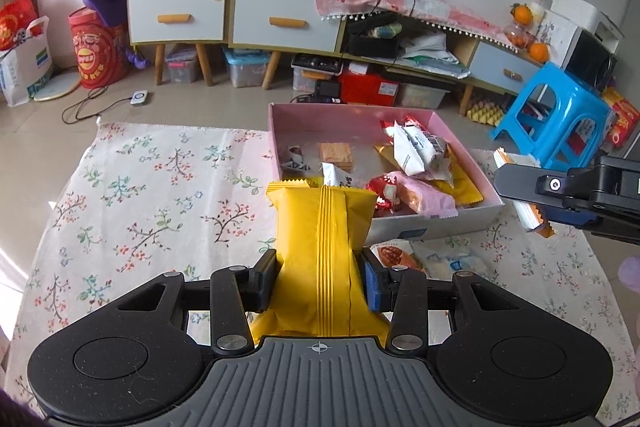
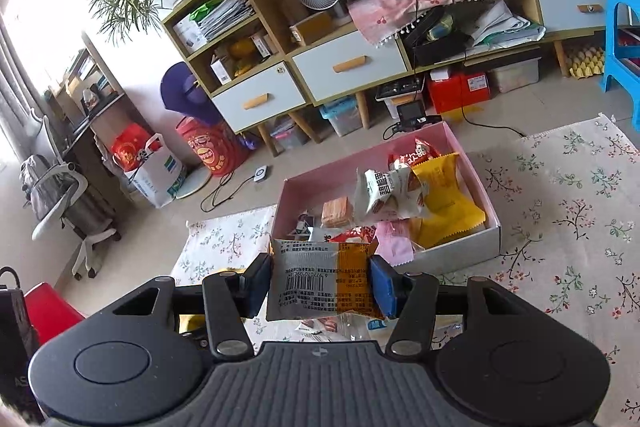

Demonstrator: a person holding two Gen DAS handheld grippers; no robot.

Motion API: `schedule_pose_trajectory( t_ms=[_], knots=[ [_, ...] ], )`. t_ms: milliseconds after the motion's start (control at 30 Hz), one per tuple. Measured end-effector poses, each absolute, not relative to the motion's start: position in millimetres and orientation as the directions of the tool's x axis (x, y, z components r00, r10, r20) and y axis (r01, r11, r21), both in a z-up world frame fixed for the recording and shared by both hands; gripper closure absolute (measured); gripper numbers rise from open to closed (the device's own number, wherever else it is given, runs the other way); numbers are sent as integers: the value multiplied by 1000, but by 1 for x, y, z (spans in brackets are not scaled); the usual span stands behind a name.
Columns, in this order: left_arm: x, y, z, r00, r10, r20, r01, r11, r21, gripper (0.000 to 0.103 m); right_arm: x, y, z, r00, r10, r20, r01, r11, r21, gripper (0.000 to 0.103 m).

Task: Organize snacks
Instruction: 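Lift and carry the yellow bag and silver-orange bar over the box with both grippers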

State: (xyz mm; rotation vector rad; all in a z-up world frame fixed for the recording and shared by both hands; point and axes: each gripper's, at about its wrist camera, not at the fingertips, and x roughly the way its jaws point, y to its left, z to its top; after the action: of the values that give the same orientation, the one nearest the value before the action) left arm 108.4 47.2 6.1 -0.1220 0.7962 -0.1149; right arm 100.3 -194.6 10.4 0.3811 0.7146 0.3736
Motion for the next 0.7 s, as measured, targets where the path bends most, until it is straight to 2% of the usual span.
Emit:
schedule_pose_trajectory(
  t_ms=[233,467,700],
  knots=[
    [129,31,6,706,-140,-694,101,990,-97,64,111,-191,14,696,455,-555,-202,867,456,60],
    [162,28,7,719,-155,-678,85,987,-135,64,141,-197,21,703,446,-554,-193,869,455,60],
    [192,22,3,732,-133,-668,84,991,-105,63,186,-200,18,685,460,-566,-194,863,466,60]
  ],
)
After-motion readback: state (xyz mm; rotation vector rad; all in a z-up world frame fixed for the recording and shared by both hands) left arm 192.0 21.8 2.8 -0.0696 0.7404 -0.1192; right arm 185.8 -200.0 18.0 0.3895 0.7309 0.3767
